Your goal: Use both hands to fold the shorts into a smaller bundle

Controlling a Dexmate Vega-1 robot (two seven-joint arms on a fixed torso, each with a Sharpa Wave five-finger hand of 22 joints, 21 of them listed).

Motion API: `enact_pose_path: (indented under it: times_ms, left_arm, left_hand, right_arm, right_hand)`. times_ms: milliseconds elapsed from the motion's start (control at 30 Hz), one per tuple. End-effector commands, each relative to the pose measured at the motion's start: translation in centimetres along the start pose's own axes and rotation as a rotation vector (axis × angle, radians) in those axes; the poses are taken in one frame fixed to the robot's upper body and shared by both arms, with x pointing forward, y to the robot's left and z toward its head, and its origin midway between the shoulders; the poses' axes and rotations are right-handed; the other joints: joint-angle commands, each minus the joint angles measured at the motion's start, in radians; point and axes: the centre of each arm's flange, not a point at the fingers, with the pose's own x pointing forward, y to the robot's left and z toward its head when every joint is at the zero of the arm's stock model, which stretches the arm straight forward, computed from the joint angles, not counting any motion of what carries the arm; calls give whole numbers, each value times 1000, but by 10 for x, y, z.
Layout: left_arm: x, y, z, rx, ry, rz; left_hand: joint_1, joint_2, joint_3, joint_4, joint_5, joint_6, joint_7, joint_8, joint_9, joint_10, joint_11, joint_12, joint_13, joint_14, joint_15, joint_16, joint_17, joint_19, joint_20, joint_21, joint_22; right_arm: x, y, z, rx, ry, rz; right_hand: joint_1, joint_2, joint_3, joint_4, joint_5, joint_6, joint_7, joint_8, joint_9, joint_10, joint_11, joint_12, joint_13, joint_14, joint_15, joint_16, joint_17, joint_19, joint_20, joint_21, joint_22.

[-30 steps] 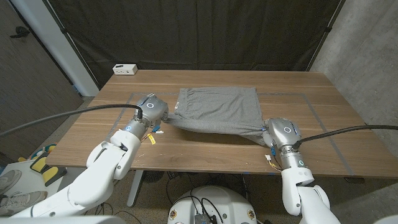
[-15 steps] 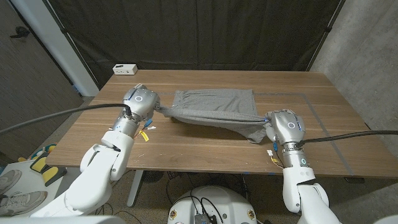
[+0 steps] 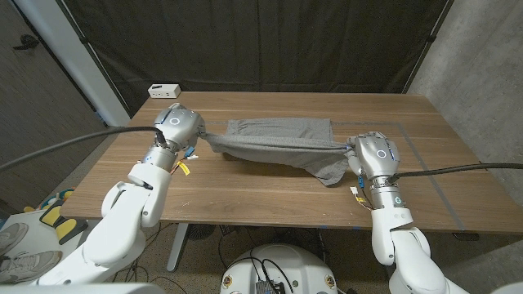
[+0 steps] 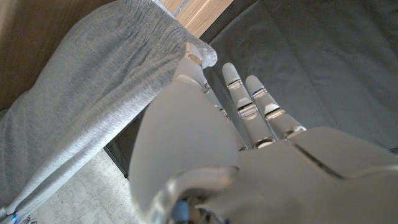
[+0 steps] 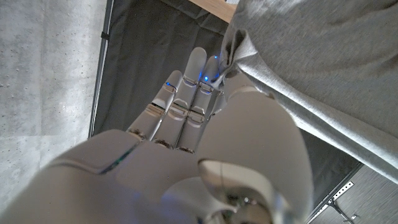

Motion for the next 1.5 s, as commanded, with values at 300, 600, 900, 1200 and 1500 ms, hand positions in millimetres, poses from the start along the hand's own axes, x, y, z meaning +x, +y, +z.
enact_pose_path:
  times_ms: [300, 600, 900, 1200, 1500]
  left_arm:
    - [27, -5, -19, -65, 67, 39]
    - [38, -5, -19, -80, 80, 63]
    - [51, -7, -18, -61, 108, 89]
    - [73, -14, -15, -24, 127, 78]
    - [94, -22, -10, -15, 136, 99]
  left_hand:
    - [5, -4, 10, -2, -4, 5, 4, -1, 2, 46, 5, 6, 70, 13, -164, 2, 6, 14, -2, 11, 3]
    - [6, -6, 13, -3, -5, 6, 8, -2, 2, 47, 5, 6, 74, 14, -164, 1, 8, 14, -1, 15, 3]
    - [5, -8, 17, -3, -7, 7, 6, -3, 3, 48, 5, 7, 79, 17, -164, 0, 11, 22, -4, 24, 4]
    - [5, -9, 19, -3, -7, 9, 4, -3, 3, 49, 5, 6, 82, 18, -164, -1, 12, 24, -5, 29, 4]
    - [3, -10, 21, -3, -8, 10, 4, -3, 3, 49, 5, 6, 85, 20, -164, -2, 14, 26, -6, 34, 5]
  right_arm:
    - [50, 2, 5, 35, -60, -65]
    - [68, 5, 6, 43, -67, -88]
    - [92, 11, 5, 34, -67, -85]
    - [118, 21, 9, 10, -77, -58]
    - [147, 30, 11, 4, -85, -46]
  right_hand:
    - [1, 3, 5, 8, 11, 11, -1, 3, -1, 9, -9, 3, 3, 16, -95, -14, 7, 0, -1, 15, 1]
    - [1, 0, 5, 8, 13, 15, -2, 4, -2, 9, -10, 4, 3, 20, -95, -20, 11, -2, -1, 19, 1]
    - [2, -1, 5, 7, 15, 17, -3, 4, -4, 12, -12, 4, 2, 24, -96, -25, 15, -2, -1, 22, 0]
    - [2, -2, 5, 7, 16, 19, 0, 3, -6, 16, -11, 2, -2, 27, -96, -30, 18, -1, 0, 26, 0]
    - [1, -3, 4, 8, 17, 19, -2, 1, -8, 15, -14, 2, -2, 29, -95, -36, 22, -4, -1, 28, 0]
